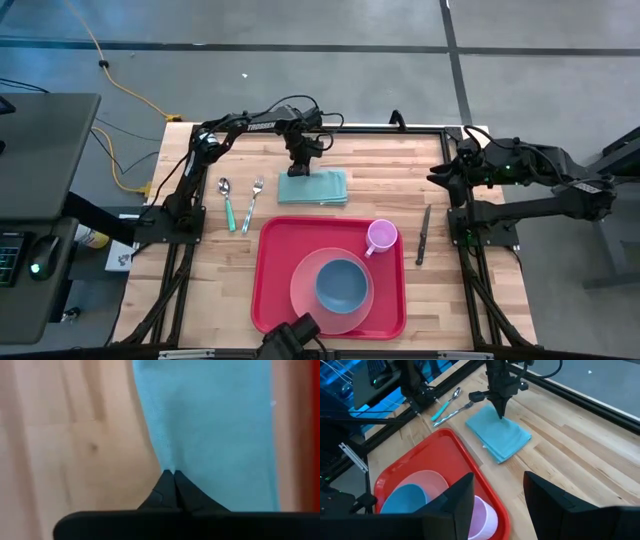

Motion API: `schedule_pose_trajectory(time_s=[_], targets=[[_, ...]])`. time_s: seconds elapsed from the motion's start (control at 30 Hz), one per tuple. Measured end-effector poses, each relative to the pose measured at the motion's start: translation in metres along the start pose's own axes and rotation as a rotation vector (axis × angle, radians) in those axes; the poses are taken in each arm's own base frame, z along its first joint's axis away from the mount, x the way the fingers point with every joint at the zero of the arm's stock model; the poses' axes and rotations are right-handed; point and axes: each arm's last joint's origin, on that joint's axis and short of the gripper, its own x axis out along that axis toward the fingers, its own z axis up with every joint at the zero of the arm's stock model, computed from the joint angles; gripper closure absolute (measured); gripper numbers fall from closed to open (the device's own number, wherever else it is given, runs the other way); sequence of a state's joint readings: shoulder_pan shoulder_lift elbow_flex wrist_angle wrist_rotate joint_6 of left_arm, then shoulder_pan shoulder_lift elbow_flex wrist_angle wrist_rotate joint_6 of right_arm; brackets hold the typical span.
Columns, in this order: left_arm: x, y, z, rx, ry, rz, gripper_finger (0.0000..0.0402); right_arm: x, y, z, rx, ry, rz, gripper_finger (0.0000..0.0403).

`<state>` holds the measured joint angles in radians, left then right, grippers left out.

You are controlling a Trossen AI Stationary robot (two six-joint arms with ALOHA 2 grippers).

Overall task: Set up tray
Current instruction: Put the blue napkin on the tray to the left of the pink plate

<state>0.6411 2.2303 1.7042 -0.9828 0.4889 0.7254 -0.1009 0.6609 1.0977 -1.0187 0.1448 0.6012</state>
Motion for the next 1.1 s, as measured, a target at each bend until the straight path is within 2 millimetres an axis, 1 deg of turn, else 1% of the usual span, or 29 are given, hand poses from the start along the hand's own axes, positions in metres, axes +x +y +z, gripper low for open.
schedule_pose_trajectory(time_s=[0.07, 0.2, 0.37, 0.53, 0.77, 1.0, 1.1], targets=[[0.000, -0.001, 0.001, -0.001, -0.030, -0.035, 0.0393, 0.000, 0.000, 0.000, -0.004, -0.002, -0.003, 0.0254], [-0.007, -0.005, 0.002, 0.009, -0.036, -0.039, 0.0393, 0.000, 0.000, 0.000, -0.006, -0.002, -0.003, 0.0254], [-0.023, -0.011, 0.007, 0.038, -0.068, 0.008, 0.0393, 0.000, 0.000, 0.000, -0.007, -0.002, -0.004, 0.0254], [-0.048, -0.021, 0.011, 0.063, -0.113, 0.059, 0.0393, 0.000, 0.000, 0.000, -0.008, -0.002, -0.003, 0.0254], [-0.088, -0.044, 0.018, 0.106, -0.182, 0.126, 0.0394, 0.000, 0.000, 0.000, -0.024, -0.002, -0.004, 0.0254], [-0.136, -0.076, 0.020, 0.129, -0.283, 0.211, 0.0394, 0.000, 0.000, 0.000, -0.030, -0.002, -0.004, 0.0254], [-0.158, -0.094, 0.018, 0.125, -0.329, 0.239, 0.0394, 0.000, 0.000, 0.000, -0.034, -0.002, -0.005, 0.0254]])
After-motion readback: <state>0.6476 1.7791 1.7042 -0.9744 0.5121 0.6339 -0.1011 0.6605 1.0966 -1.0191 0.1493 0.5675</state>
